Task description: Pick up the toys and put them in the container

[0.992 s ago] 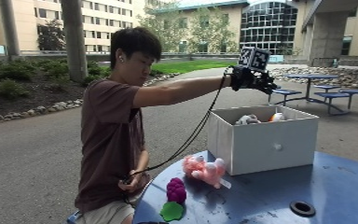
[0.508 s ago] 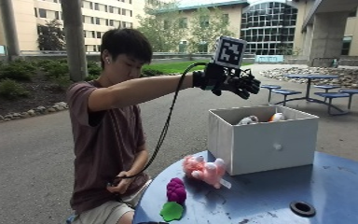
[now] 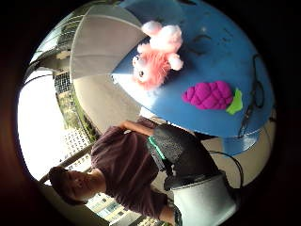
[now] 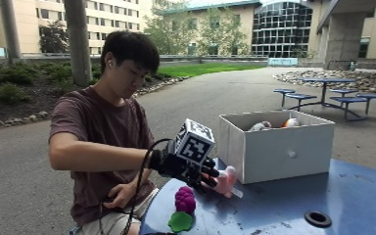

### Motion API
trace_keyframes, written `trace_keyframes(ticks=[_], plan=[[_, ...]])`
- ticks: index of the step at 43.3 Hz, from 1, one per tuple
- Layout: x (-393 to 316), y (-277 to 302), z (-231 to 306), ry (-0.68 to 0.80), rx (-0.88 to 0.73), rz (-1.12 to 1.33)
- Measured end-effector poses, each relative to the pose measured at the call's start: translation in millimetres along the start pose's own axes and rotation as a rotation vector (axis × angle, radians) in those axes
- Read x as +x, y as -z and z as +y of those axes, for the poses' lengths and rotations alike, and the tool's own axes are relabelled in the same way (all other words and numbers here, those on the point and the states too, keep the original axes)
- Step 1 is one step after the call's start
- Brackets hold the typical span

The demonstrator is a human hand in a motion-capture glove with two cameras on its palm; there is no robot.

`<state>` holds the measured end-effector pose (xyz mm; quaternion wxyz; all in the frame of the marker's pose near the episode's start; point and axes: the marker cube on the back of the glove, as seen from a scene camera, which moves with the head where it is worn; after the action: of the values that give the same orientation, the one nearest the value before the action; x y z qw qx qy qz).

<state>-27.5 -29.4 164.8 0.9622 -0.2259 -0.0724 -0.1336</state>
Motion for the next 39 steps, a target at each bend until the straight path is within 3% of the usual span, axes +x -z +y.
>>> trace_keyframes(ticks=[7, 11, 31, 39], plan=[[6.4, -98.9, -27.1, 0.053, -0.083, -0.044], [-0.9, -129.2, -36.8, 0.049, -0.026, -0.026], [-9.0, -135.0, -50.2, 0.08, 0.243, -0.031], [-8.8, -103.9, -65.2, 0.052, 0.242, -0.098]])
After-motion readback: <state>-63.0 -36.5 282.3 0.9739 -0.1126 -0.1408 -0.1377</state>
